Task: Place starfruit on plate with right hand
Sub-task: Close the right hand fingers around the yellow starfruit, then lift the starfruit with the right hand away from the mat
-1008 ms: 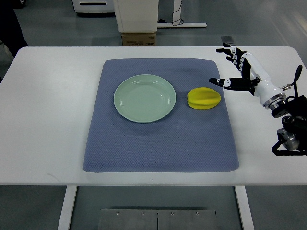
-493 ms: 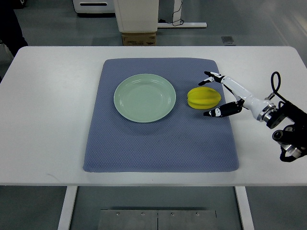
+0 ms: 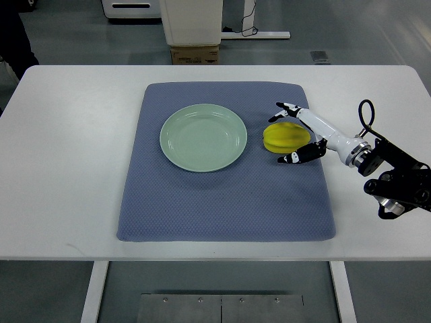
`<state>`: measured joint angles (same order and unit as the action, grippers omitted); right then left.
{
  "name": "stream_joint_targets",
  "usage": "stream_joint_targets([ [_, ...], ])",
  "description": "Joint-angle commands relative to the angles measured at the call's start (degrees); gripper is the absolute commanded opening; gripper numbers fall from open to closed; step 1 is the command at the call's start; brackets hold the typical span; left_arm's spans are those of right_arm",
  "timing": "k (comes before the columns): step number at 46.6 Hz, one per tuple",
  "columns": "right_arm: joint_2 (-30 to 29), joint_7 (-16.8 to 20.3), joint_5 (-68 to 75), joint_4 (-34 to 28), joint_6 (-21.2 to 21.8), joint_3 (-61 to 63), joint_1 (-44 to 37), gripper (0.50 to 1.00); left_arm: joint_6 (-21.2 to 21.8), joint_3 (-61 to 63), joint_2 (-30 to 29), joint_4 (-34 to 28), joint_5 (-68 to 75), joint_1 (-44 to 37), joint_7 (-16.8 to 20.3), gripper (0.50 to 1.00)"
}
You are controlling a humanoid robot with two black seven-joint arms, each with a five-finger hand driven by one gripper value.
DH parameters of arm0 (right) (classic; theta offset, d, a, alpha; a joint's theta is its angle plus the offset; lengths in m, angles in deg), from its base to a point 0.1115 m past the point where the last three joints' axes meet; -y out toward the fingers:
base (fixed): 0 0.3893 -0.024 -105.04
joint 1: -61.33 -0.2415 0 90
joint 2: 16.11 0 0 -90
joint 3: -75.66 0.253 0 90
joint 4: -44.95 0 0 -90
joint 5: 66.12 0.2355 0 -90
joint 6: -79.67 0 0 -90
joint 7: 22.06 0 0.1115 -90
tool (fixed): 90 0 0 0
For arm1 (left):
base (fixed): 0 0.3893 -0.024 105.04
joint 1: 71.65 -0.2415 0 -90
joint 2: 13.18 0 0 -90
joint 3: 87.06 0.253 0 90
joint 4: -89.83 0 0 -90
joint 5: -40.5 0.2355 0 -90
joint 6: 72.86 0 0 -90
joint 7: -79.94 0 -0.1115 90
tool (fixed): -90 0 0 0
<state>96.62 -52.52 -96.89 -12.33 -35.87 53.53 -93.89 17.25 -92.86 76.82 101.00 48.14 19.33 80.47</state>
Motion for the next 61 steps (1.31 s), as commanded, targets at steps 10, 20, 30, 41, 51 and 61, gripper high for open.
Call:
stream_joint_targets([
  [10, -0.7, 1.1, 0.1, 2.2, -0.2, -4.0, -1.3, 0.975, 0.0, 0.0, 0.0, 0.0, 0.0, 0.0, 0.0, 1.000],
  [20, -2.1, 1.1, 0.1, 3.8, -0.2, -5.6, -1.3, 0.901, 0.0, 0.0, 0.0, 0.0, 0.0, 0.0, 0.0, 1.000],
  [30, -2.2, 1.1, 0.1, 3.8, -0.2, -5.8, -1.7, 0.788, 0.0, 0.0, 0.0, 0.0, 0.0, 0.0, 0.0, 1.000],
  [41, -2.6, 1.1, 0.4, 3.8, -0.2, -8.5, -2.6, 0.642, 0.0, 0.0, 0.0, 0.0, 0.0, 0.0, 0.0, 1.000],
  [51, -2.5, 1.2, 1.0, 3.9, -0.1, -8.5, -2.8, 0.519, 0.1, 0.0, 0.0, 0.0, 0.0, 0.0, 0.0, 1.000],
  [61, -2.5, 1.1, 2.3, 3.9, 0.0, -8.1, -3.2, 0.500, 0.0, 0.0, 0.0, 0.0, 0.0, 0.0, 0.0, 1.000],
])
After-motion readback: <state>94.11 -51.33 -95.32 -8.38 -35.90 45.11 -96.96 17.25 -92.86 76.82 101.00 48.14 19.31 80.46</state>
